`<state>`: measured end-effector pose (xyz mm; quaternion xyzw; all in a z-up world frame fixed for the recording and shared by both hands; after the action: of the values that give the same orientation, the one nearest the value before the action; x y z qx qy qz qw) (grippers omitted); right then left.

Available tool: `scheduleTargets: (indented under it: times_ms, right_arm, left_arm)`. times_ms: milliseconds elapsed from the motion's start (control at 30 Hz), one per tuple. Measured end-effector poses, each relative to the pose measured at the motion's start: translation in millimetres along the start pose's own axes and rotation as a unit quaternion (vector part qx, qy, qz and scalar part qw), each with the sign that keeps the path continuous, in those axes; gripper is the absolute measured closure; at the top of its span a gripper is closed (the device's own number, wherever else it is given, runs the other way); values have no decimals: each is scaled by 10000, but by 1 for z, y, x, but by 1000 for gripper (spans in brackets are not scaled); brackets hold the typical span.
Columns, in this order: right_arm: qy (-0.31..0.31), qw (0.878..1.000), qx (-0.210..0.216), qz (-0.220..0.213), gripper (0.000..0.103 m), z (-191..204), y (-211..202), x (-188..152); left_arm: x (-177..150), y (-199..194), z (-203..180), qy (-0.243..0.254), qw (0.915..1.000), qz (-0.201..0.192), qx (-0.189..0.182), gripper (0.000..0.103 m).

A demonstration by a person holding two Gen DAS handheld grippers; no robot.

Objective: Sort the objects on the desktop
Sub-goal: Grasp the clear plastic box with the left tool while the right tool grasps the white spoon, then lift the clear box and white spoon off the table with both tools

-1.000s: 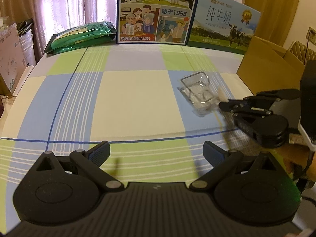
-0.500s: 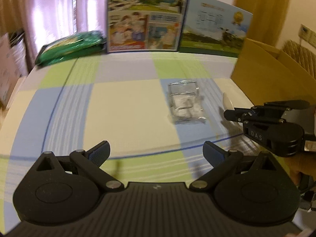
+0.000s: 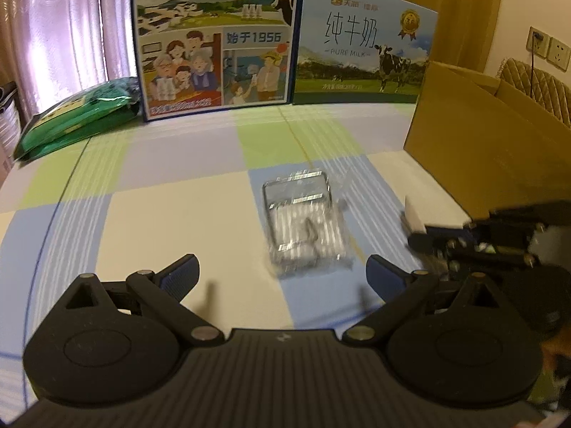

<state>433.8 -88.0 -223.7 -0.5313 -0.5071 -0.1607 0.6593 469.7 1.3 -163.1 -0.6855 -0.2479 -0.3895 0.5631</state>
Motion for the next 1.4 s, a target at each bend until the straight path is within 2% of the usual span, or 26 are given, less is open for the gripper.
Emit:
scheduleTargets:
  times_ms: [167, 200, 267, 367, 433, 467, 500, 600, 800, 967, 1033, 1067, 1267, 1400]
  right_arm:
    - [73, 10000, -20, 14, 102, -1, 0, -2]
    - [92, 9999, -46, -5, 102, -2, -1, -2]
    - [61, 9999, -95, -13, 102, -3, -1, -4]
    - [32, 9999, -106, -63, 97, -4, -4, -3]
    - [14, 9998, -137, -122, 80, -4, -6, -2]
    - [42, 9998, -129, -158, 61, -4, -7, -2]
    - [83, 9997, -135, -203, 49, -3, -9, -1]
    - [90, 9995, -157, -266, 44, -2, -10, 1]
    - [394, 9992, -42, -87, 44, -8, 2, -5]
    - [579, 9981, 140, -150, 45, -11, 6, -4]
    - [559, 9982, 102, -198, 58, -11, 5, -3]
    - [492, 9985, 76, -211, 72, -10, 5, -3]
    - [413, 9991, 84, -91, 74, 2, -5, -3]
    - [657, 9977, 168, -29, 74, 11, -24, 0]
  left_arm:
    - [12, 22, -7, -17, 9999, -22, -132, 12]
    - [13, 26, -9, 13, 9999, -5, -123, 16]
    - [13, 33, -8, 60, 9999, 71, -58, 27]
    - [12, 37, -2, 12, 9999, 154, 26, 50]
    - [10, 37, 3, -53, 9998, 210, 48, 71]
    - [9, 36, 3, -87, 9997, 243, 16, 74]
    - [8, 35, 4, -97, 9996, 256, 14, 75]
    - [4, 25, 7, -61, 9994, 327, 48, 76]
    - [-7, -1, 17, 38, 9991, 405, 113, 77]
    - [-12, -12, 21, 32, 9990, 419, 156, 77]
    - [-13, -15, 19, 89, 9989, 423, 164, 77]
    - [-14, -16, 17, 117, 9989, 427, 168, 77]
    - [-24, -33, 9, 145, 9984, 542, 106, 77]
    - [-37, -57, -2, 205, 9979, 614, 64, 77]
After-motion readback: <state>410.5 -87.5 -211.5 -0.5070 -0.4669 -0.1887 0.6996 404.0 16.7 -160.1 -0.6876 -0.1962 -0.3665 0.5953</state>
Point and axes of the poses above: each gripper's, at about its wrist camera, not at the fingertips, and y roughly the way its jaws point, z to its left, x to its top, the point moved 10 cm from there along y, roughly the way its jaws point, and after that the axes turned 7 degrees about -z, right-handed, at the moved point
